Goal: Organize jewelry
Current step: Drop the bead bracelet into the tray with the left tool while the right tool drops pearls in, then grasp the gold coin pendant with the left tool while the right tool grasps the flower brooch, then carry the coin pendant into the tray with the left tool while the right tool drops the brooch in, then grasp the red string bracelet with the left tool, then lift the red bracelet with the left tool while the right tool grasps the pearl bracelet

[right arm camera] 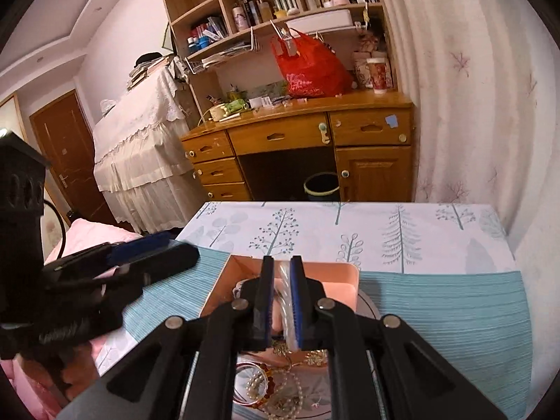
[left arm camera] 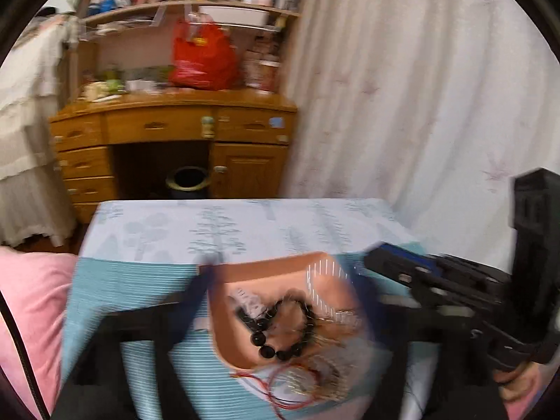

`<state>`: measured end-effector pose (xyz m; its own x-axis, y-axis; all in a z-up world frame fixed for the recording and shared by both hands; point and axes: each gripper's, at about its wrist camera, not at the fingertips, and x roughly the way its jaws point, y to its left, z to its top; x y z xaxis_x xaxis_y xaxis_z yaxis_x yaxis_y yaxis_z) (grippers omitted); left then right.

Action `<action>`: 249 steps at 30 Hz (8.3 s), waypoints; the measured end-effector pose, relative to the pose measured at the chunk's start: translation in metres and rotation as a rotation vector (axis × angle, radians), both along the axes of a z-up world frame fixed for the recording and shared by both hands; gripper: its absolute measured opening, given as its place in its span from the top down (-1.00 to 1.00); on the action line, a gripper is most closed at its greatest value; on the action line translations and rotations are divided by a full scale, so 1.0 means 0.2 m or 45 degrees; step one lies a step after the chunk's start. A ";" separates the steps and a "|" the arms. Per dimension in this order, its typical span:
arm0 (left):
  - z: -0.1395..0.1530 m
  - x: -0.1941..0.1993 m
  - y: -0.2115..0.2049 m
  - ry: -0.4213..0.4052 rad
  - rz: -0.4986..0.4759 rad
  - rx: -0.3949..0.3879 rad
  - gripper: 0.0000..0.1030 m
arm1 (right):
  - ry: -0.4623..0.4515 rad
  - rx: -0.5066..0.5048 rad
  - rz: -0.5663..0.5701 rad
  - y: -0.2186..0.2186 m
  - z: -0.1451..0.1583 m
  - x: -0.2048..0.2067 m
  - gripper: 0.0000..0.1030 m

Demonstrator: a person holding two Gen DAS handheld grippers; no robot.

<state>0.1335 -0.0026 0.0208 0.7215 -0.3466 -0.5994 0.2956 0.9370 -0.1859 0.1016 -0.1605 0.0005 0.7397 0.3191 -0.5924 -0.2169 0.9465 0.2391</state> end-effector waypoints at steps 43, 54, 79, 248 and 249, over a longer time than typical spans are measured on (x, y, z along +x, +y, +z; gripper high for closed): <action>-0.70 -0.71 0.60 0.476 0.268 0.231 -0.98 | -0.046 -0.311 0.392 0.34 -0.44 -0.82 -0.09; -0.71 -0.73 0.52 0.427 0.058 0.154 -0.76 | 0.069 -0.411 0.785 0.72 -0.59 -0.96 -0.04; -0.72 -0.73 0.49 0.381 0.046 0.083 0.71 | 0.157 -0.362 0.815 0.78 -0.65 -0.92 0.78; -0.51 -0.42 0.11 0.114 -0.122 0.133 -0.15 | 0.186 -0.383 0.360 0.21 -0.62 -0.28 0.47; -0.51 -0.42 0.12 0.115 -0.119 0.130 -0.15 | 0.194 -0.374 0.355 0.20 -0.63 -0.28 0.47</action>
